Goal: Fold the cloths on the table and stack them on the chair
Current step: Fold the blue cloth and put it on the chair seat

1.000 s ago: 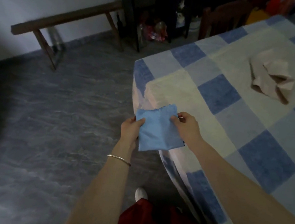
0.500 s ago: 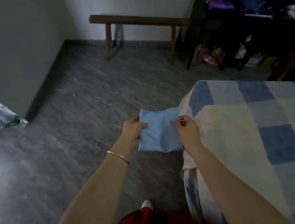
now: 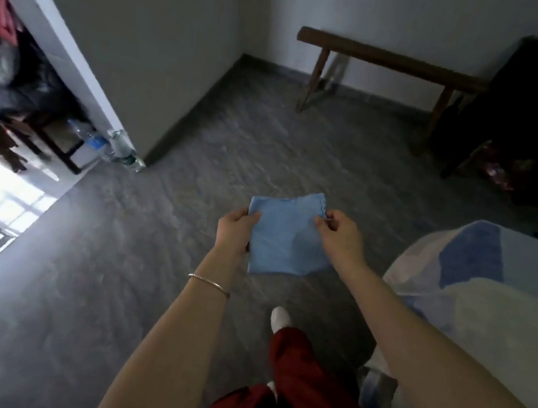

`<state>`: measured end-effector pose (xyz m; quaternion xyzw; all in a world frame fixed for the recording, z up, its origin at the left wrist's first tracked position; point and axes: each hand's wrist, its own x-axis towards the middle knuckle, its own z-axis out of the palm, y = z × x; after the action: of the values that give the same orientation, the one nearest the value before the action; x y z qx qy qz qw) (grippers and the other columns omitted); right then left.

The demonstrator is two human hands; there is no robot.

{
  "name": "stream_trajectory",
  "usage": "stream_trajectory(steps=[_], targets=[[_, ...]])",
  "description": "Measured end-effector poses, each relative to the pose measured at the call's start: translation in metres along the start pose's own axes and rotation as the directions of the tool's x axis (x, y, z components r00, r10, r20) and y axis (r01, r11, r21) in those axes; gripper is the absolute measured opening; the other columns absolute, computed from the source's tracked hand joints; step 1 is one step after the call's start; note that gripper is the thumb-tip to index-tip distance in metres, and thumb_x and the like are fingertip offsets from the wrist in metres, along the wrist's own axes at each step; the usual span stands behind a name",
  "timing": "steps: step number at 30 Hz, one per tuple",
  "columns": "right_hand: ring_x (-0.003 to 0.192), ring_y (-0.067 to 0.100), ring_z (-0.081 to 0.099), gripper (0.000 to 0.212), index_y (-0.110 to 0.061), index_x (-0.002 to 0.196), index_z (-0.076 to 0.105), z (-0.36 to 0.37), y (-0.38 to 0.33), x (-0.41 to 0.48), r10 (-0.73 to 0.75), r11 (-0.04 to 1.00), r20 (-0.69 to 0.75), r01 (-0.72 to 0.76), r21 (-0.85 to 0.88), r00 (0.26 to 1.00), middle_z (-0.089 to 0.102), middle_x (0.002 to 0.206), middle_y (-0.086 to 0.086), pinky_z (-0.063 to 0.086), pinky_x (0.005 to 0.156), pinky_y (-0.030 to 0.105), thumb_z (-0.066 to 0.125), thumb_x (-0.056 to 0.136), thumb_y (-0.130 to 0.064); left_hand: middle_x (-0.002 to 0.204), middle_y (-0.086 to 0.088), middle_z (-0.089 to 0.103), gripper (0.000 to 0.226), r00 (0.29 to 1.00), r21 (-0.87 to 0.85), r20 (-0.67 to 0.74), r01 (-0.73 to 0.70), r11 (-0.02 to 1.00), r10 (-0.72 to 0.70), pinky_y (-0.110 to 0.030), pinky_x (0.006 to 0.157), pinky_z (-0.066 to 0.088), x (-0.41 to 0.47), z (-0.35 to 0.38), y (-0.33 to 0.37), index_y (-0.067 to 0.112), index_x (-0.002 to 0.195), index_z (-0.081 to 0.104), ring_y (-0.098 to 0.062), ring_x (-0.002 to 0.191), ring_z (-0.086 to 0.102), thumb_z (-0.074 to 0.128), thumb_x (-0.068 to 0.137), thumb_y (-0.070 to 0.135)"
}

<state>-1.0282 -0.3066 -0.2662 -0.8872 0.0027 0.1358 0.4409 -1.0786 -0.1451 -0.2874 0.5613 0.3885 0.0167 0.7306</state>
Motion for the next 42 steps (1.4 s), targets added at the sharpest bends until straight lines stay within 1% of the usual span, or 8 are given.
stream_trajectory(steps=[3, 5, 12, 20, 30, 35, 38, 42], targets=[[0.081, 0.019, 0.053, 0.022, -0.003, 0.100, 0.062, 0.021, -0.025, 0.018, -0.076, 0.997, 0.069, 0.076, 0.004, 0.995, 0.060, 0.087, 0.007, 0.036, 0.060, 0.021, 0.054, 0.093, -0.022, 0.072, -0.003, 0.059, 0.020, 0.996, -0.039, -0.093, -0.013, 0.999, 0.010, -0.021, 0.051, 0.047, 0.011, -0.021, 0.013, 0.017, 0.072, 0.058, -0.015, 0.059, 0.057, 0.054, 0.090, 0.008], [0.078, 0.017, 0.052, 0.020, -0.003, 0.097, 0.063, 0.037, -0.043, 0.031, -0.129, 0.992, 0.109, 0.130, -0.003, 0.986, 0.058, 0.081, 0.005, 0.031, 0.056, 0.025, 0.056, 0.091, -0.020, 0.070, -0.003, 0.060, 0.018, 0.990, -0.110, -0.142, -0.016, 0.994, 0.001, -0.016, 0.040, 0.047, 0.018, -0.036, 0.022, 0.013, 0.074, 0.058, -0.010, 0.049, 0.060, 0.054, 0.091, 0.006], [0.093, 0.030, 0.060, 0.024, 0.005, 0.105, 0.060, 0.093, -0.106, 0.074, -0.213, 0.977, 0.285, 0.205, 0.060, 0.934, 0.065, 0.102, 0.021, 0.040, 0.073, 0.028, 0.055, 0.092, -0.014, 0.071, -0.012, 0.063, 0.007, 0.967, -0.276, -0.237, 0.023, 0.961, -0.091, -0.031, 0.061, 0.047, 0.048, -0.085, 0.056, 0.005, 0.075, 0.063, -0.022, 0.057, 0.058, 0.065, 0.080, 0.002], [0.087, 0.017, 0.053, 0.024, -0.001, 0.108, 0.061, 0.152, -0.168, 0.113, -0.324, 0.940, 0.447, 0.336, 0.056, 0.834, 0.063, 0.101, 0.011, 0.035, 0.073, 0.023, 0.054, 0.093, -0.019, 0.067, -0.011, 0.058, 0.019, 0.885, -0.393, -0.455, -0.095, 0.915, -0.104, -0.018, 0.042, 0.048, 0.074, -0.127, 0.090, 0.006, 0.070, 0.057, -0.011, 0.036, 0.057, 0.054, 0.086, -0.004], [0.090, 0.020, 0.058, 0.023, -0.007, 0.103, 0.061, 0.236, -0.218, 0.104, -0.409, 0.888, 0.619, 0.448, 0.102, 0.670, 0.063, 0.096, 0.006, 0.046, 0.079, 0.033, 0.055, 0.092, -0.025, 0.074, 0.002, 0.055, 0.020, 0.747, -0.447, -0.646, -0.204, 0.871, -0.157, -0.025, 0.061, 0.041, 0.073, -0.202, 0.092, 0.021, 0.072, 0.051, -0.015, 0.067, 0.052, 0.055, 0.091, 0.021], [0.085, 0.018, 0.057, 0.013, -0.011, 0.095, 0.062, 0.285, -0.248, 0.078, -0.435, 0.866, 0.663, 0.485, 0.123, 0.609, 0.062, 0.090, 0.005, 0.044, 0.077, 0.030, 0.056, 0.091, -0.022, 0.095, -0.007, 0.061, 0.009, 0.734, -0.490, -0.652, -0.216, 0.845, -0.190, -0.027, 0.061, 0.047, 0.066, -0.259, 0.086, 0.019, 0.091, 0.057, -0.020, 0.075, 0.057, 0.054, 0.092, 0.027], [0.080, 0.018, 0.056, 0.008, -0.015, 0.086, 0.056, 0.315, -0.266, 0.059, -0.446, 0.857, 0.684, 0.496, 0.139, 0.577, 0.060, 0.085, 0.004, 0.040, 0.071, 0.026, 0.055, 0.092, -0.020, 0.095, -0.007, 0.063, 0.024, 0.733, -0.522, -0.649, -0.236, 0.819, -0.202, -0.028, 0.061, 0.049, 0.059, -0.296, 0.087, 0.013, 0.103, 0.058, -0.021, 0.078, 0.060, 0.062, 0.088, 0.031], [0.081, 0.020, 0.057, 0.011, -0.014, 0.084, 0.055, 0.357, -0.294, 0.032, -0.441, 0.855, 0.713, 0.495, 0.151, 0.544, 0.061, 0.085, 0.005, 0.042, 0.072, 0.029, 0.055, 0.092, -0.021, 0.100, -0.012, 0.063, 0.032, 0.701, -0.531, -0.672, -0.230, 0.816, -0.239, -0.028, 0.056, 0.048, 0.050, -0.347, 0.096, 0.007, 0.110, 0.060, -0.023, 0.076, 0.061, 0.068, 0.080, 0.015]])
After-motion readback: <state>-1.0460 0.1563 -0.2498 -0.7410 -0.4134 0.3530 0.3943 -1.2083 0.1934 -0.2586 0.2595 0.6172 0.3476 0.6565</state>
